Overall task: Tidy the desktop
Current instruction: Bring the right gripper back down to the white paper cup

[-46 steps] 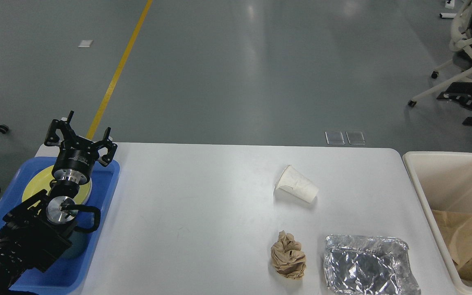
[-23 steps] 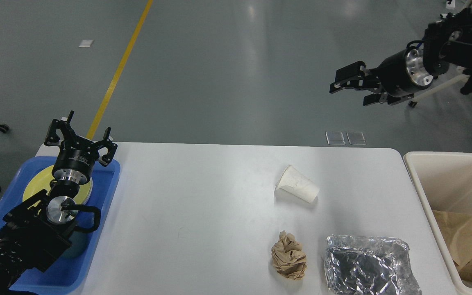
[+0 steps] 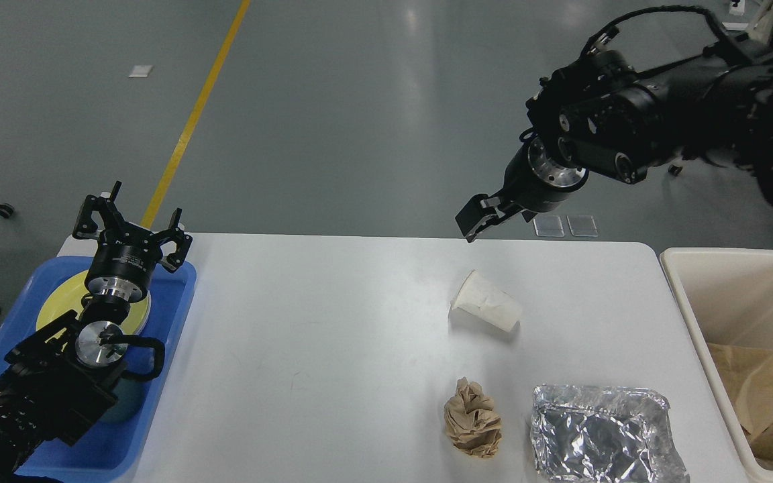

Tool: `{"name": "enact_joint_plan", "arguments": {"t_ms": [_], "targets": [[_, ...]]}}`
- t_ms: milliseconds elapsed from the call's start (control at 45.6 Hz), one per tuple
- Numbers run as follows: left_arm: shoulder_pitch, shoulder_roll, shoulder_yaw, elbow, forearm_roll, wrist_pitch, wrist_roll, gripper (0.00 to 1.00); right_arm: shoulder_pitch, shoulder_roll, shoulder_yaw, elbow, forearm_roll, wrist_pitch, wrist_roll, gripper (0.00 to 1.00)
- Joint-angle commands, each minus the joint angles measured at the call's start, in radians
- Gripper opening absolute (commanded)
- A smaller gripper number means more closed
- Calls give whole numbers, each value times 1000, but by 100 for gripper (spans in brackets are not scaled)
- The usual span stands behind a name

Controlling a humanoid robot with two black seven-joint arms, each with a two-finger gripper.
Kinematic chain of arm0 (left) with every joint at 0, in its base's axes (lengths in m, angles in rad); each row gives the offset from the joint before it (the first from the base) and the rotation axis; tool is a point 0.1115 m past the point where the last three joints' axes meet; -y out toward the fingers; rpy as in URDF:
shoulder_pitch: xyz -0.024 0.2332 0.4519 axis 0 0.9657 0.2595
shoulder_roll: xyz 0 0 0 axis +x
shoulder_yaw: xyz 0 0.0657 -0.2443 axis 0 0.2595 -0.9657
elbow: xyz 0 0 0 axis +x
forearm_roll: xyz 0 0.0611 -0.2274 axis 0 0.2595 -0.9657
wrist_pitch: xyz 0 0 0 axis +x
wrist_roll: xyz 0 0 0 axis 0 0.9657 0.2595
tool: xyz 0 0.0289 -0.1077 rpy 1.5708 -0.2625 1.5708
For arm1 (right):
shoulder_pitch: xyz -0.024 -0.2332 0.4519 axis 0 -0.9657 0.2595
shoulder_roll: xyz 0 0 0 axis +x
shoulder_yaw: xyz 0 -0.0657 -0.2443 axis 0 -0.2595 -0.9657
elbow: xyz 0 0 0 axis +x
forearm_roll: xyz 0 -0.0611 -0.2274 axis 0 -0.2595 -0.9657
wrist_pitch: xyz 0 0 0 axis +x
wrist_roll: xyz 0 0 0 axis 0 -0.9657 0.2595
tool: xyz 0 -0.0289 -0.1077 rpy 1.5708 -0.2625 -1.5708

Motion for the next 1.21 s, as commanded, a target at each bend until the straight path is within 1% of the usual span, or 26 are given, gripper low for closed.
{"name": "enact_joint_plan", "arguments": {"t_ms": [0, 175, 351, 460, 592, 877, 1008, 1183], "targets": [[0, 0, 0, 0, 0, 0, -1, 97, -15, 42, 24, 18, -136, -6, 1, 100], [0, 0, 0, 0, 0, 0, 0, 97, -59, 106, 55, 49, -289, -35, -1, 100], [0, 0, 0, 0, 0, 0, 0, 97, -161, 135, 55, 30, -345, -82, -4, 100], [0, 0, 0, 0, 0, 0, 0, 97, -244, 149, 50, -26, -348, -127, -5, 100], [0, 0, 0, 0, 0, 0, 0, 97, -317, 152, 49, -91, -371, -154, -4, 100], [0, 0, 0, 0, 0, 0, 0, 97, -449, 154, 44, -290, -375, -229, -4, 100], [0, 0, 0, 0, 0, 0, 0, 97, -471, 154, 44, -346, -372, -246, -1, 100], [0, 0, 0, 0, 0, 0, 0, 97, -552, 154, 44, -439, -371, -253, 1, 100]]}}
